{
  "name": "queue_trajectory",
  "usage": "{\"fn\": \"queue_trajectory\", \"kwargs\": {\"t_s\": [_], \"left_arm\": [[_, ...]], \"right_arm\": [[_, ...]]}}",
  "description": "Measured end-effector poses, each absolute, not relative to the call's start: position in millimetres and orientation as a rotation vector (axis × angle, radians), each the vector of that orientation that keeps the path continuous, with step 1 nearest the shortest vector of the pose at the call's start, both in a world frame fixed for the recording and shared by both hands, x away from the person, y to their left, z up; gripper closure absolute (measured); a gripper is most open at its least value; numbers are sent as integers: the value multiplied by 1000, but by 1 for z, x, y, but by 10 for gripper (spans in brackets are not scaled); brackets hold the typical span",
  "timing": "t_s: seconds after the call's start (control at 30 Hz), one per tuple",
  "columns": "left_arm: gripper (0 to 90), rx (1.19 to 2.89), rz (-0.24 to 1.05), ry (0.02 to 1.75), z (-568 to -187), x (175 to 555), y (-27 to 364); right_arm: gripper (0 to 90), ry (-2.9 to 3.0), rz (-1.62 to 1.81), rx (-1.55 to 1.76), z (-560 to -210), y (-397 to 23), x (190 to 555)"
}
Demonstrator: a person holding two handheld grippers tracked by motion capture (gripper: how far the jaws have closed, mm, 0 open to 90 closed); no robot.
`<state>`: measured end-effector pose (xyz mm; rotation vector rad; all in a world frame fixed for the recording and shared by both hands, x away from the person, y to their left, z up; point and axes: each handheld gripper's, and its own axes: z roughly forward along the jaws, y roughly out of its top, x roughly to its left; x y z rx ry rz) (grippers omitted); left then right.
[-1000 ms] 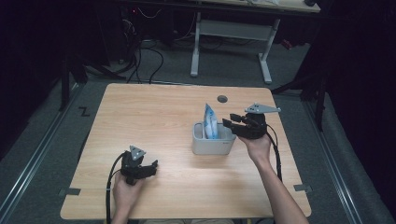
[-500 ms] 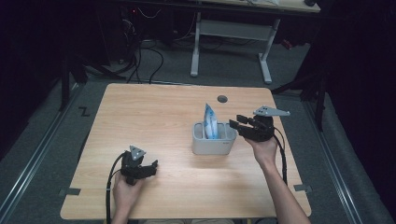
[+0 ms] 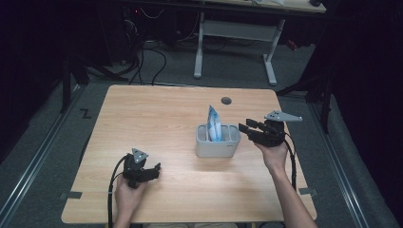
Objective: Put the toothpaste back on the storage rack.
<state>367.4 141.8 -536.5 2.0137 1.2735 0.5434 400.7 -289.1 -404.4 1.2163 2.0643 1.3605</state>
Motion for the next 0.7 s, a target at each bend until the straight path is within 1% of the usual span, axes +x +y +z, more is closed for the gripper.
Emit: {"fn": "queue_trajectory", "kwargs": {"t_s": [0.7], "left_arm": [[209, 2014, 544, 1273, -536, 367, 142]], "right_arm": [[550, 2021, 1370, 1250, -406, -312, 386]]}}
